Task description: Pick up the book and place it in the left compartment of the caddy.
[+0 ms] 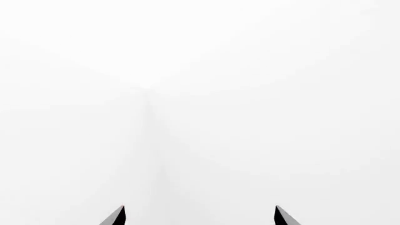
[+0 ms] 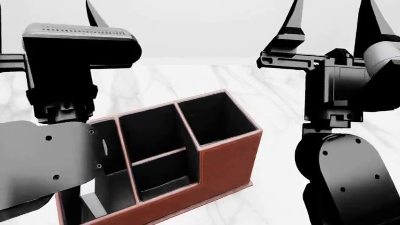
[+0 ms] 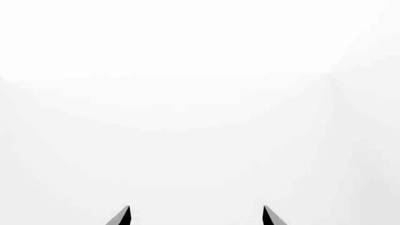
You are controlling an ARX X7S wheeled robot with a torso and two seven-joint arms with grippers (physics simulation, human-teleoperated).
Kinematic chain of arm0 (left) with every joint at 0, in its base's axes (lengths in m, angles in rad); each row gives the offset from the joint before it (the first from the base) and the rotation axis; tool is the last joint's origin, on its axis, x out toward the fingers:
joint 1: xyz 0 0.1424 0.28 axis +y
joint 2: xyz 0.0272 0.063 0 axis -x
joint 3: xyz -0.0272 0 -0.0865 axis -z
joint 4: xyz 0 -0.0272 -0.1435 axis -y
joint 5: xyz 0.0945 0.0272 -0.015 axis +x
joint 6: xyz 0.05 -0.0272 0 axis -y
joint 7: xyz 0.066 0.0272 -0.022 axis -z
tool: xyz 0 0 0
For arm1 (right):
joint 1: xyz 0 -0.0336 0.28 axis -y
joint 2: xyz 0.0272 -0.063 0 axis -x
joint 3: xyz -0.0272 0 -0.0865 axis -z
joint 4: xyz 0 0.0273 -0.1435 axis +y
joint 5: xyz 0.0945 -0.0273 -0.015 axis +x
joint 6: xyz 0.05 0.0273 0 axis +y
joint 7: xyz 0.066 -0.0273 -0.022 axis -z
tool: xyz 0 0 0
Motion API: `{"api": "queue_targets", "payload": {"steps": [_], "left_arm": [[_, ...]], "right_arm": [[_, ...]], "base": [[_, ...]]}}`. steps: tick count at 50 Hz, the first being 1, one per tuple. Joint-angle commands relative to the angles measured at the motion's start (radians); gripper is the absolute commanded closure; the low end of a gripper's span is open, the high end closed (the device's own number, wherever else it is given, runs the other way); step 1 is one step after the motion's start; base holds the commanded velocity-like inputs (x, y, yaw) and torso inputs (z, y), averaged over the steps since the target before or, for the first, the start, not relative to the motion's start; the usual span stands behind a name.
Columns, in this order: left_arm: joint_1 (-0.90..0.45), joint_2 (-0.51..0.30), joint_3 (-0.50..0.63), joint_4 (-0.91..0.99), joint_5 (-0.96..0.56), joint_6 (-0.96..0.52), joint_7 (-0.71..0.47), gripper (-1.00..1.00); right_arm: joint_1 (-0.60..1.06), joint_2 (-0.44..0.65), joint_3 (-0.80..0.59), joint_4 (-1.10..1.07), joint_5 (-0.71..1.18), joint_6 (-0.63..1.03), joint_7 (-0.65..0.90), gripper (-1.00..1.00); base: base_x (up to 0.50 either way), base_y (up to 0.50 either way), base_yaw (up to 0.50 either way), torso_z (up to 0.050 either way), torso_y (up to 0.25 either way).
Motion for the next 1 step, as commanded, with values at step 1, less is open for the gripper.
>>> {"api": "queue_targets", "payload": {"steps": [1], "left_arm": [[0.031,0.005,-0.048,0.008,0.032,-0.035,0.007,-1.0]], "right_arm": [[0.007,0.004,-0.005,-0.018,0.003,-0.002,0.004,-1.0]], "base": [[0.0,0.0,0.0,0.0,0.0]]}}
